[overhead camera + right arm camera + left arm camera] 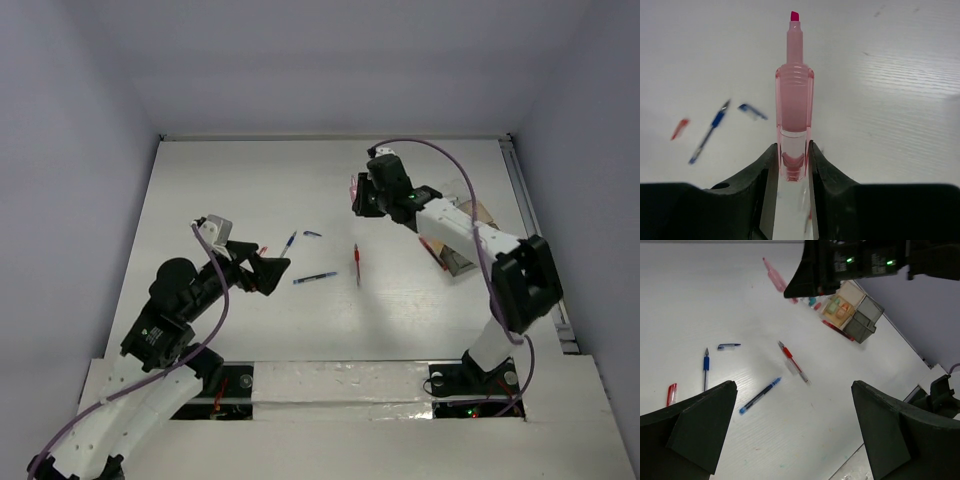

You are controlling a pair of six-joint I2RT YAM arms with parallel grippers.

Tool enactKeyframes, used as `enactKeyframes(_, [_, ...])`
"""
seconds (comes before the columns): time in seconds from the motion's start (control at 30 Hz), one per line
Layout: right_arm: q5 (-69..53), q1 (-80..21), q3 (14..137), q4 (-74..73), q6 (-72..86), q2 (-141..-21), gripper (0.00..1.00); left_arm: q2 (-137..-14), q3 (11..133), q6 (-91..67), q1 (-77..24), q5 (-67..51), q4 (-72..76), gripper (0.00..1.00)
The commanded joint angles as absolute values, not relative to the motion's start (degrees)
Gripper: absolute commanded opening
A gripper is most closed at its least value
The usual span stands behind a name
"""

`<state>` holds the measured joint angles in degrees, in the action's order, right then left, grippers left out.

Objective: Sort the stationery into containers
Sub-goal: Pick up the pen from the center of the board.

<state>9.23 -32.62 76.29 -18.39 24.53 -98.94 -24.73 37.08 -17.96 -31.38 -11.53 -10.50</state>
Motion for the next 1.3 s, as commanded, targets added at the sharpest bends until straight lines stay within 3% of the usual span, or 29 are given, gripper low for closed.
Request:
enactKeyframes(0.0, [-4.72,-32.43,72.09,-16.79,20.31,-91.51,0.03,-27.33,36.92,-20.56,-30.94,-11.33,-7.13,0.98])
enactKeyframes(0.17, [-14.4,-32.43,66.63,-15.21,19.16,-82.19,0.04,-30.49,33.59,-30.29,-30.94,-13.96,2.94,0.91])
enactKeyframes(0.3, [-17.49,-34.8,63.81,-14.85,18.72,-78.05,0.04,-34.27,28.92,-37.6,-30.94,-15.9,14.74,0.73])
enactKeyframes(0.5, [-15.39,-38.23,60.91,-15.64,17.84,-74.36,0.03,-43.41,27.6,-39.29,-32.07,-14.95,25.3,0.58])
enactKeyframes(1.07, [-15.03,-42.28,58.01,-15.73,16.44,-71.63,0.0,-62.39,31.99,-39.2,-36.74,-10.11,39.19,0.53])
enactKeyframes(1.27, [-15.21,-43.33,57.57,-16.0,16.43,-71.46,0.0,-65.12,32.78,-37.8,-37.79,-6.95,40.87,0.45])
